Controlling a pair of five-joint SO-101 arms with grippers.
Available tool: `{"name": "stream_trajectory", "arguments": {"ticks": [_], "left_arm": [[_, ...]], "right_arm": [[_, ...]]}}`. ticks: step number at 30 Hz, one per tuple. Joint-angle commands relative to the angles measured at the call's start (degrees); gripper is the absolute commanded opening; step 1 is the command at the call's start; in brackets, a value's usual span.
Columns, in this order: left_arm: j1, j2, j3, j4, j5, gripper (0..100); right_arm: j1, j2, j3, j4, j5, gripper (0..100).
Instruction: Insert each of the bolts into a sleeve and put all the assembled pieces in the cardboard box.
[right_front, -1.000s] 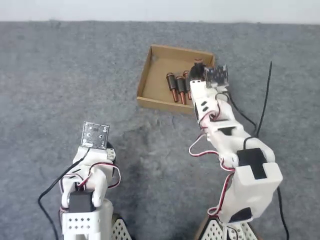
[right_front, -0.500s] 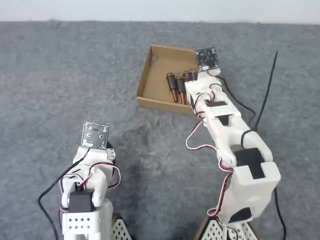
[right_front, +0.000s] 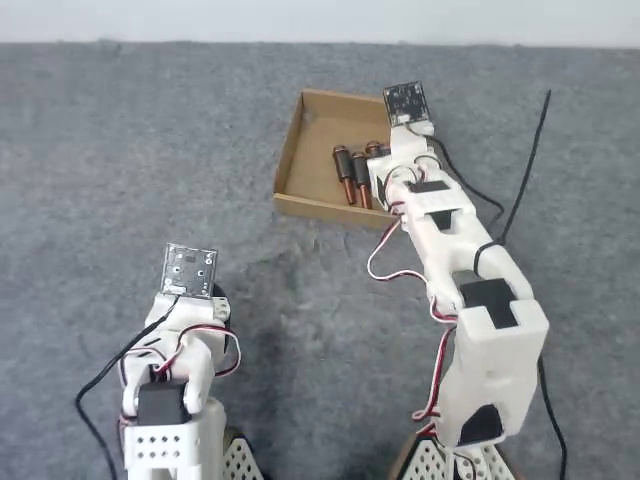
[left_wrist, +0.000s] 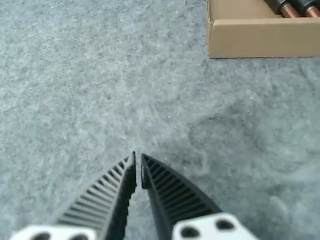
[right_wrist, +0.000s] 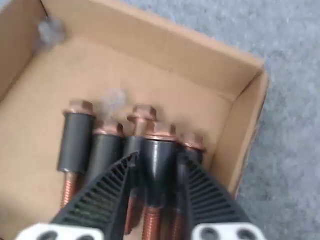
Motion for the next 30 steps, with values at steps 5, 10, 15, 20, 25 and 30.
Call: {"name": "stream_trajectory", "arguments": {"ticks": [5, 10, 15, 20, 25, 30], "left_arm": [[-0.3, -1.1, -0.7, 0.1, -0.5, 1], [-0.3, -1.1, -0.7, 0.0, -0.5, 1], [-0.3, -1.1, -0.7, 0.0, -0.5, 1], [-0.3, -1.1, -0.7, 0.0, -0.5, 1], [-0.3, -1.1, -0.7, 0.0, -0.5, 1], [-0.3, -1.1, -0.7, 0.0, -0.5, 1]], "right_arm": [[-0.2, -3.6, -3.3, 0.6, -0.6, 7.2], [-0.2, -10.7, 0.8, 0.5, -0.6, 1.9], [-0.1, -21.1, 7.9, 0.5, -0.6, 0.7], [-0.1, -34.7, 17.8, 0.5, -0.6, 0.7], [-0.1, -49.1, 27.7, 0.6, -0.6, 0.7], [-0.1, -65.4, 38.7, 0.6, -0.5, 0.7]]}}
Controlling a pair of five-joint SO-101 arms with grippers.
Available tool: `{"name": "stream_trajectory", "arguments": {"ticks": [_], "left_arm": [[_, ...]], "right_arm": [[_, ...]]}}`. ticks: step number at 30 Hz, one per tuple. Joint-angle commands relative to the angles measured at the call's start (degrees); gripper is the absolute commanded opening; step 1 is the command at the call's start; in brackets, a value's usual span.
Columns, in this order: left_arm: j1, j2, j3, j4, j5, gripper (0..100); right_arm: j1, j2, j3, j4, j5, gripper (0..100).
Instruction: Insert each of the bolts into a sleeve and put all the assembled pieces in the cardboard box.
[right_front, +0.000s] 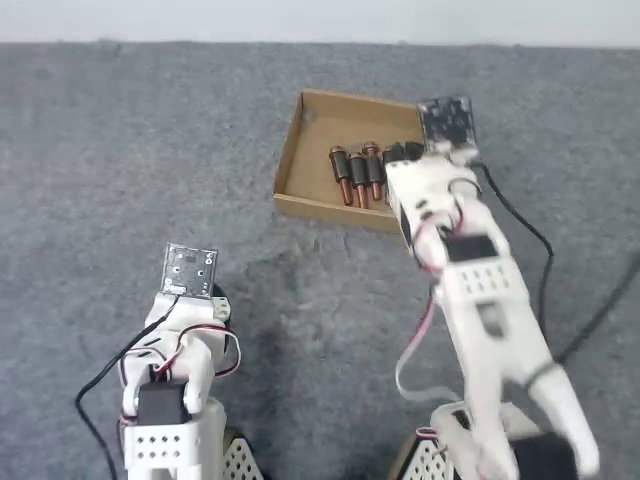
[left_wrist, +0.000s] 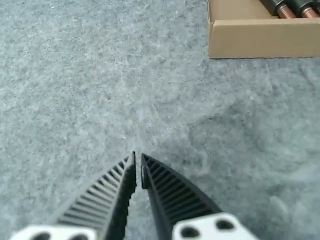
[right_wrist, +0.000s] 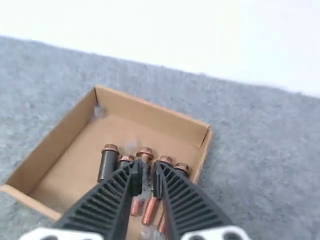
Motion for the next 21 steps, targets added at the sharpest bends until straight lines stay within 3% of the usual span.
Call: {"name": "stream_trajectory", "arguments": {"ticks": [1, 5, 19, 21], "left_arm": [[-0.3, -1.1, -0.7, 0.0, -0.5, 1], [-0.3, -1.1, -0.7, 0.0, -0.5, 1], [-0.2, -1.1, -0.7, 0.0, -0.5, 1], [-0.2, -1.1, -0.7, 0.0, -0.5, 1]], "right_arm": [[0.0, -15.0, 5.8, 0.2, -0.5, 0.7], [1.4, -28.2, 13.0, 2.3, -0.5, 0.7], [4.5, -73.8, 28.4, 30.0, -0.4, 0.7], [5.3, -74.9, 29.2, 31.4, -0.4, 0.7]]}}
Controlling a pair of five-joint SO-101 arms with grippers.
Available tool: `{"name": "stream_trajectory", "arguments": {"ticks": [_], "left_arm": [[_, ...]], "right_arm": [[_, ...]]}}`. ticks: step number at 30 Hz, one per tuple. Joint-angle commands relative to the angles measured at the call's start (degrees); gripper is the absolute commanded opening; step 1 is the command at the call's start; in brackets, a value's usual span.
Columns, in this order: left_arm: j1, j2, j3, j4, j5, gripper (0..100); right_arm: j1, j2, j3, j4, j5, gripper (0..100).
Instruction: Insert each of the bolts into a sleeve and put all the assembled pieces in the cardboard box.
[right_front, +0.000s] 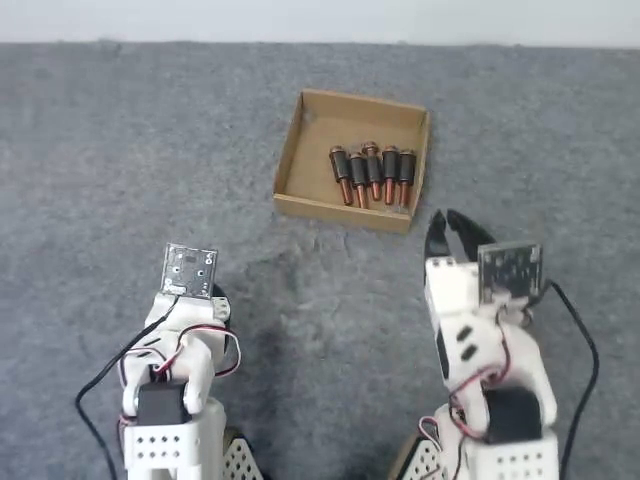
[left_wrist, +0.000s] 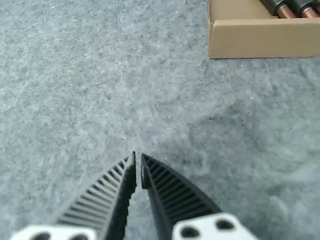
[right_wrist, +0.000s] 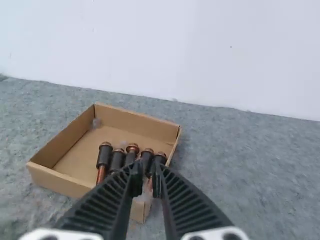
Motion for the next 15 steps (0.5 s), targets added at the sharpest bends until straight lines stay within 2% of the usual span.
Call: {"name": "stream_trajectory", "arguments": {"ticks": [1, 5, 15], "left_arm": [[-0.2, -1.1, -0.7, 0.1, -0.5, 1], [-0.2, -1.1, -0.7, 0.1, -0.5, 1], [-0.4, -1.1, -0.7, 0.1, -0.5, 1]], "right_arm": [[2.2, -3.8, 0.3, 2.5, -0.4, 0.7], [3.3, -1.2, 2.6, 2.9, -0.6, 0.7], [2.9, -3.6, 19.3, 3.9, -0.7, 0.7]]}}
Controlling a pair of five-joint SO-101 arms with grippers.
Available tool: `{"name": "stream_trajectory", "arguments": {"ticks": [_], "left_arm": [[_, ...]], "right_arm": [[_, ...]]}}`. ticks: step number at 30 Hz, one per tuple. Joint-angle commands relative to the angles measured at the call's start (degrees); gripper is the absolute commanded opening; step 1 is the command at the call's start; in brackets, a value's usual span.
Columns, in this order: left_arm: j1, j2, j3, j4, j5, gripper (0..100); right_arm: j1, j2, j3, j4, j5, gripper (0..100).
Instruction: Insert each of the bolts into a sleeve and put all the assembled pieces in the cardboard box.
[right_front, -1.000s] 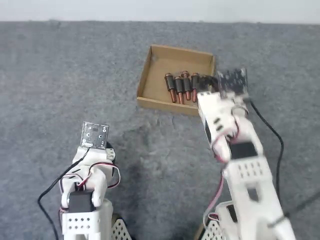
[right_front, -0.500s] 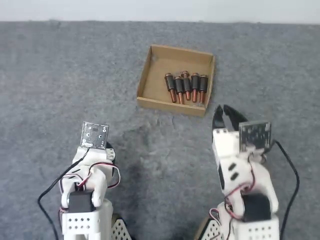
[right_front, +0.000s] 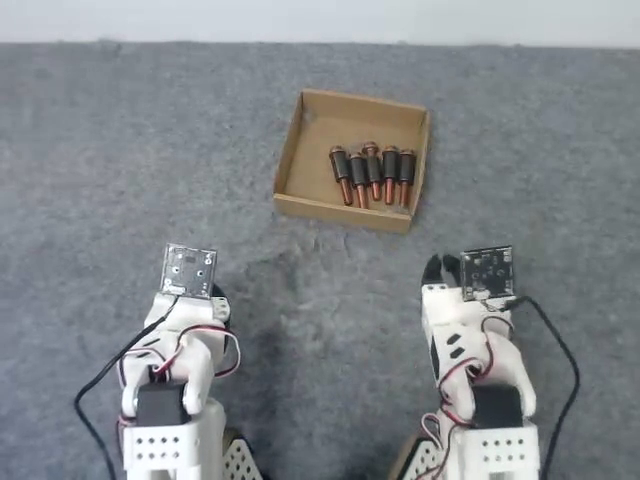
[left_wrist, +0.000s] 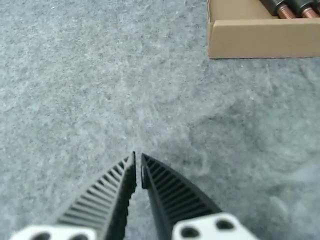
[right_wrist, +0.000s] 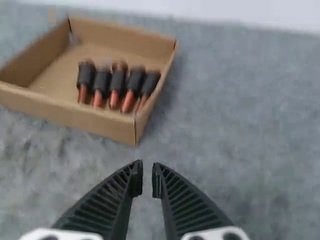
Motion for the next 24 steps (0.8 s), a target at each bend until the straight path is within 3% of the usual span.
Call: {"name": "stream_trajectory", "arguments": {"ticks": [1, 17, 24], "left_arm": [[-0.4, -1.1, -0.7, 0.1, -0.5, 1], [-0.4, -1.1, -0.7, 3.3, -0.4, 1], [-0.1, -1.1, -0.7, 9.8, -0.5, 1]], "right_arm": [[0.2, -1.1, 1.2, 2.9, -0.6, 0.7], [0.4, -1.2, 1.2, 28.6, -0.3, 0.8], [0.4, -1.0, 1.2, 27.8, -0.2, 0.7]]}}
